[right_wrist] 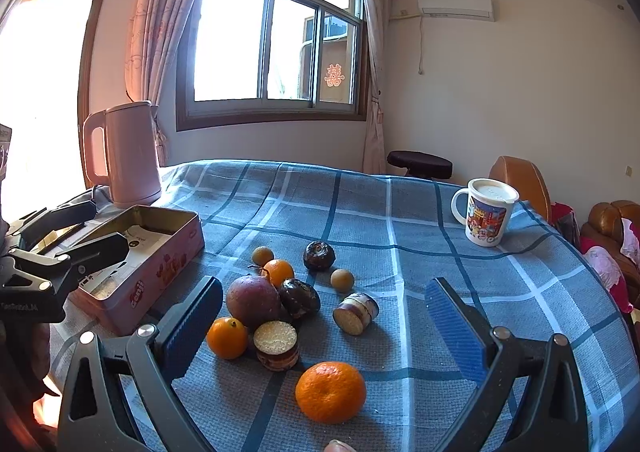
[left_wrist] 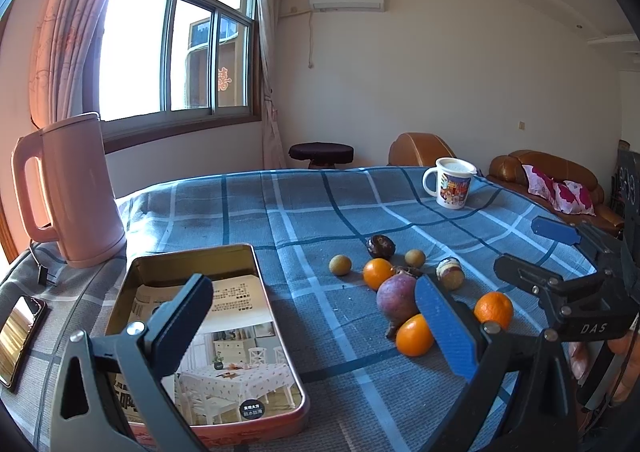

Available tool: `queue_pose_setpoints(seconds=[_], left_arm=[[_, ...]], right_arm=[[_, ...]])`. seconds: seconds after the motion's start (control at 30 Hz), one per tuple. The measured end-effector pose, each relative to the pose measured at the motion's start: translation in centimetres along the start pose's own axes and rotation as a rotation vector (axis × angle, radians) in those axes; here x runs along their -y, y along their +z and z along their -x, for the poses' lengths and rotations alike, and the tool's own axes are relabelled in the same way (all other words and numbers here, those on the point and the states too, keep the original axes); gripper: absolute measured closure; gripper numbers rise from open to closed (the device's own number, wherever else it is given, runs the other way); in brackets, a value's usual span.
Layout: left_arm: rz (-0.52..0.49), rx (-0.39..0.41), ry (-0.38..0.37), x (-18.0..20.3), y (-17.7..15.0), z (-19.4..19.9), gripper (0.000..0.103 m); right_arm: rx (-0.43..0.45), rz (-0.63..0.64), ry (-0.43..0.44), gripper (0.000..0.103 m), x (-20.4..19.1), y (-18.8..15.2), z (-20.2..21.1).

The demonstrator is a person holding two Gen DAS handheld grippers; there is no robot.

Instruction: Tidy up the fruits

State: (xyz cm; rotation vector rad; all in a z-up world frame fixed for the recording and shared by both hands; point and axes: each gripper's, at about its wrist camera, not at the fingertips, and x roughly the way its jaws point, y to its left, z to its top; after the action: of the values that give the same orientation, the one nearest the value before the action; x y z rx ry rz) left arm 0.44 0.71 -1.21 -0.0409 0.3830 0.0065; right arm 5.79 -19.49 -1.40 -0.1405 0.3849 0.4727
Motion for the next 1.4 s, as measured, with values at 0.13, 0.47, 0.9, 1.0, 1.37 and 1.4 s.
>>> queue_pose_setpoints(seconds=[0.13,0.47,0.9,1.0,1.37,1.4], left_arm=[[0.001,-0.002,0.002,-0.1,-0.1,-0.1,0.0],[0.002,-0.01,-0.003,-0.1,-0.1,-0.3,0.0],[-0.02,-0.035,-0.014,1.1,-0.8,-0.9,0.0],[-0.023,-0.041,-0.017,1.3,-0.9,-1.0,0.0],[-0.029,-0.058,-0.022,1.7,-1.2,-1.4,0.0],[-0.03,-0.058,-0.022,1.7,-1.2,-1.5,0.0]], right_arm=[[0.004,0.0,-0.003,0.001,0.2,0.1,0.1],[-0.006,-0.024,-0.025,0.001,1.5,-0.3,0.3],[-0.019,-0.033,-0.026,0.001,1.7,-1.0,0.1],[-0.023,-0.035,-0.025,0.001,1.7,-1.2,0.0],[-0.034,-0.049,-0.023,0.001,2.0,-1.8,-0.2],[-0.034,-0.049,-0.023,0.001,2.0,-1.8,-0.2]])
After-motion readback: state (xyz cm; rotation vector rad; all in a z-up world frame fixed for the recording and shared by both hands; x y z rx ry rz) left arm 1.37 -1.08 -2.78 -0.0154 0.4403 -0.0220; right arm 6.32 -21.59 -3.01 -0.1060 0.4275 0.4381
